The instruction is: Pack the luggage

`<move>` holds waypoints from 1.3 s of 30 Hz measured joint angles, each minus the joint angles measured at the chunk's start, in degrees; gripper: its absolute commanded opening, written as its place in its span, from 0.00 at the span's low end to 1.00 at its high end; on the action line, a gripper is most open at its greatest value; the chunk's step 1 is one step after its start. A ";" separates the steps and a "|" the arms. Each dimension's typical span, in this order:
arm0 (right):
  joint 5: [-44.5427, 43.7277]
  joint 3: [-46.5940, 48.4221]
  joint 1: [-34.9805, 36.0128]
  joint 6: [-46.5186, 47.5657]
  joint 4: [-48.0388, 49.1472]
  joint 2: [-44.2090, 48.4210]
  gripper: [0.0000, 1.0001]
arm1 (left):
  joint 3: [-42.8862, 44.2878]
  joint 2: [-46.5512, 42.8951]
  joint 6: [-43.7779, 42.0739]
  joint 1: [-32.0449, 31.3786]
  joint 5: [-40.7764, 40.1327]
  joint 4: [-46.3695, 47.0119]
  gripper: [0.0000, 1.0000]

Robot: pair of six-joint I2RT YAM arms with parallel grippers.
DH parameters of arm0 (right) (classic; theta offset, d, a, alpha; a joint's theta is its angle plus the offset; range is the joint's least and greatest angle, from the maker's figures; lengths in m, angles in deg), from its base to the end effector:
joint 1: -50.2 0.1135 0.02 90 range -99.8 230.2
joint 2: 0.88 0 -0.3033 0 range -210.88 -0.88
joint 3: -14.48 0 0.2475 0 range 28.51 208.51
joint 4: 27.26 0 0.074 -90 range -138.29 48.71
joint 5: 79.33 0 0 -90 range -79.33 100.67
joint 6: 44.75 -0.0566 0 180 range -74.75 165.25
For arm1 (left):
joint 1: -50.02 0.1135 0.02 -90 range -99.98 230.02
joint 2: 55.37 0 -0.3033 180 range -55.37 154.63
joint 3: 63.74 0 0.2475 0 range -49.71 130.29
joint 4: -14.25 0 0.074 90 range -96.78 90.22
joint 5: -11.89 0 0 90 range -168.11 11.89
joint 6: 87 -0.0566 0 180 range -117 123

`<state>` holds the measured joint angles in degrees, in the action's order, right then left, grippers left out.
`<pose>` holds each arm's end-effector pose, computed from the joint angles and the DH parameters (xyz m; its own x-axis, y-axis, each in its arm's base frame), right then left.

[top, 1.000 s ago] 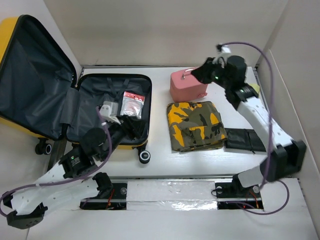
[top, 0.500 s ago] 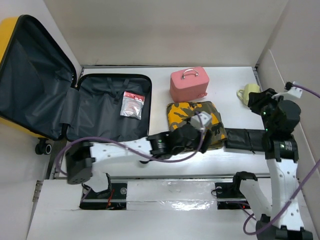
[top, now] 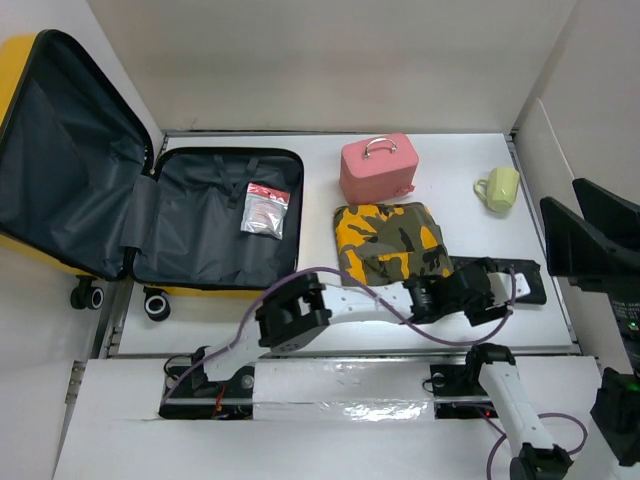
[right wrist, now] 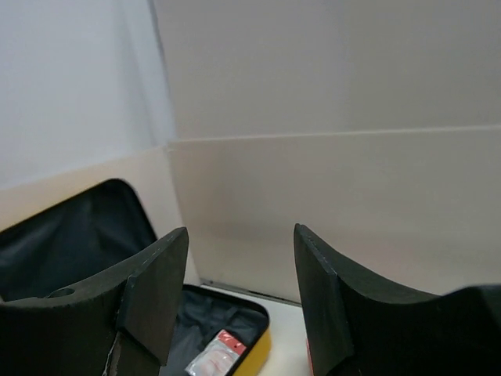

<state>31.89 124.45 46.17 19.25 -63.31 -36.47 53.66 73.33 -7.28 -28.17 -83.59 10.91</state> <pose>-0.0590 0.0247 0.6070 0.4606 0.3772 -0.8035 -0.4669 0.8728 0.1421 0.1237 -0.5651 0.2688 0.1196 0.2959 -0.9477 0.9493 0.2453 0.1964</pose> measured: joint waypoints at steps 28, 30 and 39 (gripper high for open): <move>9.88 -9.77 2.62 0.92 1.14 -1.16 0.59 | 28.13 22.40 -5.70 4.66 15.10 -15.93 0.63; 10.16 -10.99 2.62 0.52 1.77 -1.16 0.59 | 28.70 22.53 -5.18 4.68 14.43 -16.35 0.51; 11.72 -12.44 2.62 0.31 3.17 -0.15 0.59 | 26.08 22.32 -3.37 4.31 10.67 -10.54 0.00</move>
<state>43.60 112.01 48.79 19.56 -60.14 -36.62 79.73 95.65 -10.65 -23.87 -72.92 0.38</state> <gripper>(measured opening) 0.589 0.029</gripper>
